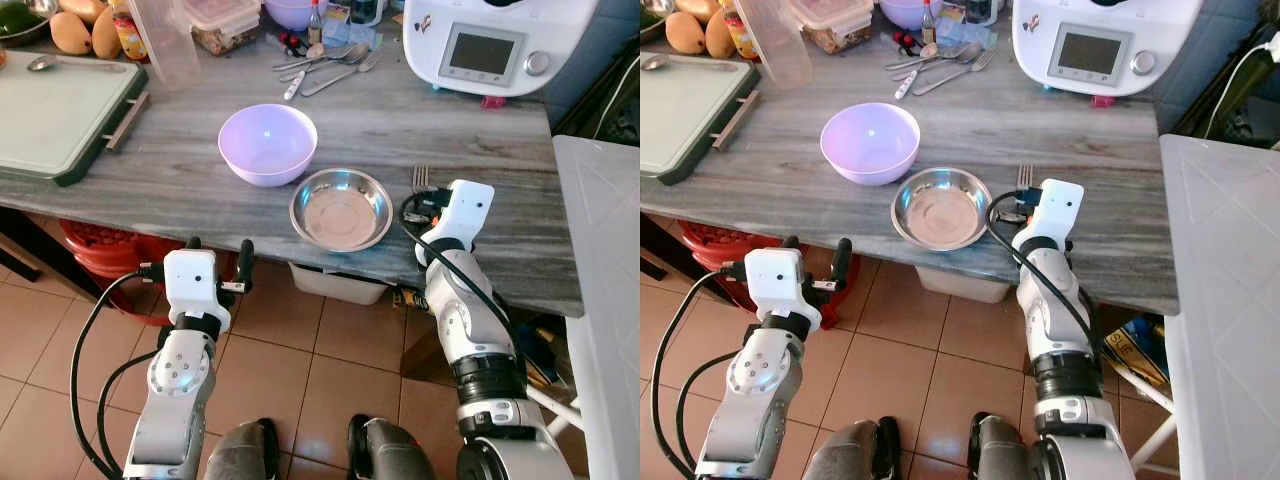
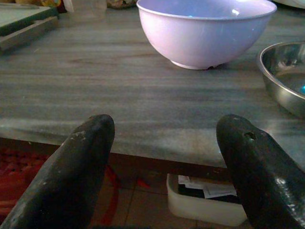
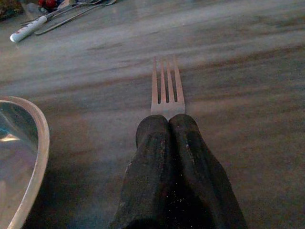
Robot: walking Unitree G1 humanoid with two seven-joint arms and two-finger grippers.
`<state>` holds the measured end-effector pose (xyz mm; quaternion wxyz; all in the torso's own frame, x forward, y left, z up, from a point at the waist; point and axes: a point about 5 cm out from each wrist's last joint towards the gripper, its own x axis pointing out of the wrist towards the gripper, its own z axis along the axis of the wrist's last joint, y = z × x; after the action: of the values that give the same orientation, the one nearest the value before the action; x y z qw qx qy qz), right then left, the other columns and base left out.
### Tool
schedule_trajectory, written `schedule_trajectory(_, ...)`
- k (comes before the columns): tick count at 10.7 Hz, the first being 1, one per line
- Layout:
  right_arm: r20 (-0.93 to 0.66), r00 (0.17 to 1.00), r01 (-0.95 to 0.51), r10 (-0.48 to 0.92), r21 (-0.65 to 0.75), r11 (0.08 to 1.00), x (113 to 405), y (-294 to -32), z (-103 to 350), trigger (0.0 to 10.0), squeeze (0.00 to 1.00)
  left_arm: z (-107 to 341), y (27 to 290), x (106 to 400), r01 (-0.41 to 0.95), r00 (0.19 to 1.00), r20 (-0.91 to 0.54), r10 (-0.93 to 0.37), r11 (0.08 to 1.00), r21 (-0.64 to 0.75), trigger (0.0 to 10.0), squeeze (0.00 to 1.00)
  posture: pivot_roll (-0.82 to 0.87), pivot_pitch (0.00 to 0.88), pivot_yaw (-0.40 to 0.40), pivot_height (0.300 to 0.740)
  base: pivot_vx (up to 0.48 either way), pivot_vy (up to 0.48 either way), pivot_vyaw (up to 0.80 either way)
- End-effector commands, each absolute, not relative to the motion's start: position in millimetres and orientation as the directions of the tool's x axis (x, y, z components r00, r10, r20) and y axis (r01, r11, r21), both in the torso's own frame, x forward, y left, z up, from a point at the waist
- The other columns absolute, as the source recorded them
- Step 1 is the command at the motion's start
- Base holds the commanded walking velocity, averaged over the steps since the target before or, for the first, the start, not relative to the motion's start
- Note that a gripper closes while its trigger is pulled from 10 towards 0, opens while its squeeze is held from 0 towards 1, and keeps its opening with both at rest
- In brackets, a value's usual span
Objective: Setting the table
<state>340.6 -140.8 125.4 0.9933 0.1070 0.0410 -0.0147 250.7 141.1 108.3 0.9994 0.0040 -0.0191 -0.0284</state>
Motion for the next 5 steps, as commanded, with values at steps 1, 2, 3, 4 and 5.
schedule_trajectory(1,-0.247,0.969,0.058,-0.003,0.216,0.975,328.8,-138.4,90.8,0.0,0.0,109.4,140.5,249.6,0.064,0.997,0.037,-0.064,0.998,0.016,10.0,0.0,0.0,0.198,0.011,0.74,0.0,0.0,0.0)
schedule_trajectory(2,-0.235,0.972,0.051,0.005,0.231,0.972,329.1,-137.3,92.1,0.0,0.0,109.4,140.3,249.6,0.064,0.997,0.037,-0.065,0.998,0.016,10.0,0.0,0.0,0.198,0.012,0.74,0.0,0.0,0.0)
schedule_trajectory(3,-0.235,0.972,0.045,0.012,0.232,0.972,329.3,-136.2,92.8,0.0,0.0,109.3,140.1,249.7,0.064,0.997,0.037,-0.065,0.998,0.016,10.0,0.0,0.0,0.198,0.012,0.74,0.0,0.0,0.0)
schedule_trajectory(4,-0.23,0.973,0.036,0.02,0.239,0.97,330.1,-134.6,93.8,0.0,0.0,109.3,139.9,249.9,0.065,0.997,0.038,-0.066,0.998,0.016,10.0,0.0,0.0,0.198,0.012,0.74,0.0,0.0,0.0)
schedule_trajectory(5,-0.219,0.975,0.027,0.03,0.251,0.968,330.8,-132.7,94.9,0.0,0.0,108.9,139.5,249.8,0.066,0.997,0.037,-0.066,0.998,0.014,10.0,0.0,0.0,0.199,0.012,0.74,0.0,0.0,0.0)
